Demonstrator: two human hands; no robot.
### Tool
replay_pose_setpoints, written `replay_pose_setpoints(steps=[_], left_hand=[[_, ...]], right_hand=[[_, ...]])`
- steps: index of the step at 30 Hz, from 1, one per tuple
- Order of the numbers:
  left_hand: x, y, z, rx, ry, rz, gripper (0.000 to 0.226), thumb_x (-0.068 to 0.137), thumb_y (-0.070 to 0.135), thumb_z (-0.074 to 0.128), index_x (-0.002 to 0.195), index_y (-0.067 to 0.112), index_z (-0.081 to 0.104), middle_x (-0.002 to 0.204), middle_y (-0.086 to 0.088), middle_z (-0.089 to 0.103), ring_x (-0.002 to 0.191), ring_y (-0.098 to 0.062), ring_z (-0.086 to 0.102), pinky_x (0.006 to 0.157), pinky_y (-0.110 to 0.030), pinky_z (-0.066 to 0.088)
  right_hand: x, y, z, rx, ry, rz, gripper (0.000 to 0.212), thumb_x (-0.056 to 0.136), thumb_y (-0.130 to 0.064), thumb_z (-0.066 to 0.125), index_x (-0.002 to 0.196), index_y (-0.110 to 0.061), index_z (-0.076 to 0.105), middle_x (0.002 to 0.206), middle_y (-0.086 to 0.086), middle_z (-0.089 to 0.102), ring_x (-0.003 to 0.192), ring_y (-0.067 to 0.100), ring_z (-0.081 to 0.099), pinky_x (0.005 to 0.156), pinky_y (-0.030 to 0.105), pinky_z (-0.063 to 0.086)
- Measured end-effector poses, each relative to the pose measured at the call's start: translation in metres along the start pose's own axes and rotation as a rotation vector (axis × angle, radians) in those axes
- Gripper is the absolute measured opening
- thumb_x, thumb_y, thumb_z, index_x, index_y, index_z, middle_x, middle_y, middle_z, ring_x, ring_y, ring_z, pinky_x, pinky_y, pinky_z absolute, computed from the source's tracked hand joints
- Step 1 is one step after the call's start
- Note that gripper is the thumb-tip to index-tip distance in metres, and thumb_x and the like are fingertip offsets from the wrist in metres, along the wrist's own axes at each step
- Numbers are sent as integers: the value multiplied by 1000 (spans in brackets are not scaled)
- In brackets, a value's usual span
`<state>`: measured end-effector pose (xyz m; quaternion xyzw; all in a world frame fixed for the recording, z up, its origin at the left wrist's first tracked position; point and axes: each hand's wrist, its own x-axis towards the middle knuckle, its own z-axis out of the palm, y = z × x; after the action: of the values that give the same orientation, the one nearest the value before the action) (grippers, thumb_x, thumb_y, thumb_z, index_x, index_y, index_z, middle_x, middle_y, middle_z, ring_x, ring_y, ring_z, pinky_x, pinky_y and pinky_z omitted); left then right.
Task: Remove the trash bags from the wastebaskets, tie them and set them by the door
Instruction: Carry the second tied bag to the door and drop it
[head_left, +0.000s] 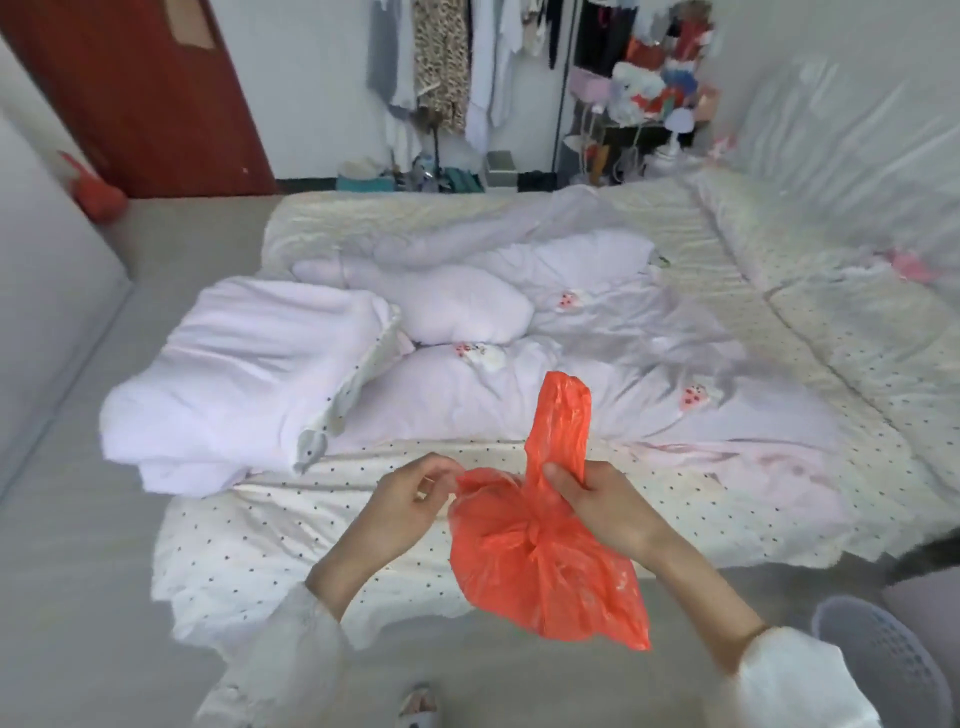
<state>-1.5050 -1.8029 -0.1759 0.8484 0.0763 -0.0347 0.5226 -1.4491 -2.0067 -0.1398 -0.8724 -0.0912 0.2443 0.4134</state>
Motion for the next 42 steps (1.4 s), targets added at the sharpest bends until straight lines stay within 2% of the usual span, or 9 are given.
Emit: replay_pose_setpoints(steps=[4, 9, 13, 17, 21, 25, 28, 36, 42], left_hand=[[-59, -50, -99, -45, 194, -92, 21, 92, 16, 48, 87, 33, 58, 83, 13, 65, 74, 13, 58, 65, 0, 40], [-137, -127, -219, -40, 377, -185, 21, 93, 11, 46, 88, 27, 59, 80, 7, 63, 67, 10, 57, 63, -3, 42], [-197, -189, -315, 26, 498, -254, 31, 92, 10, 45, 81, 38, 55, 77, 10, 63, 65, 7, 59, 68, -11, 45], [-243, -236, -399, 40, 631, -339, 32, 93, 10, 44, 80, 38, 54, 75, 11, 62, 61, 10, 58, 64, -5, 43], [-255, -269, -458, -3, 718, -381, 31, 94, 12, 43, 80, 37, 55, 76, 10, 63, 60, 12, 58, 61, -1, 42], [-238, -304, -505, -70, 780, -409, 30, 95, 13, 41, 81, 34, 56, 77, 7, 64, 61, 10, 59, 60, -2, 42], [-206, -327, -548, -127, 783, -406, 30, 95, 12, 39, 81, 30, 58, 76, 6, 63, 60, 8, 59, 60, -4, 43], [-57, -365, -699, -174, 760, -371, 23, 96, 8, 37, 88, 13, 58, 74, -1, 60, 59, -1, 58, 56, -4, 41], [48, -399, -795, -155, 682, -384, 25, 95, 11, 40, 84, 21, 60, 76, 1, 62, 58, 7, 58, 56, -5, 42]], right_hand=[[8, -80, 87, -77, -207, -95, 29, 96, -35, 42, 72, -32, 57, 72, -16, 57, 71, 3, 54, 63, 8, 38], [21, -173, 222, -146, -406, -183, 37, 95, -36, 42, 96, -12, 70, 94, 0, 72, 89, 13, 66, 88, 26, 48], [27, -246, 328, -130, -567, -249, 29, 96, -30, 43, 87, -21, 69, 83, -11, 68, 75, -4, 63, 80, 13, 46], [46, -309, 420, -199, -645, -311, 36, 96, -32, 44, 101, -4, 67, 96, 9, 70, 87, 20, 65, 87, 34, 51], [71, -370, 491, -111, -679, -322, 38, 96, -31, 44, 104, -1, 65, 104, 23, 70, 85, 32, 68, 78, 37, 55], [113, -417, 546, -69, -700, -340, 35, 96, -30, 44, 97, -3, 65, 104, 25, 68, 69, 21, 65, 76, 31, 56], [161, -448, 582, -124, -704, -342, 33, 96, -29, 43, 97, -3, 63, 101, 24, 68, 51, 7, 59, 55, 11, 50], [329, -553, 625, -126, -647, -347, 30, 96, -26, 44, 89, -4, 62, 81, 12, 56, 71, 20, 56, 71, 36, 52], [449, -631, 630, -119, -526, -337, 30, 96, -26, 44, 74, -12, 60, 81, 13, 59, 77, 22, 54, 75, 37, 46]])
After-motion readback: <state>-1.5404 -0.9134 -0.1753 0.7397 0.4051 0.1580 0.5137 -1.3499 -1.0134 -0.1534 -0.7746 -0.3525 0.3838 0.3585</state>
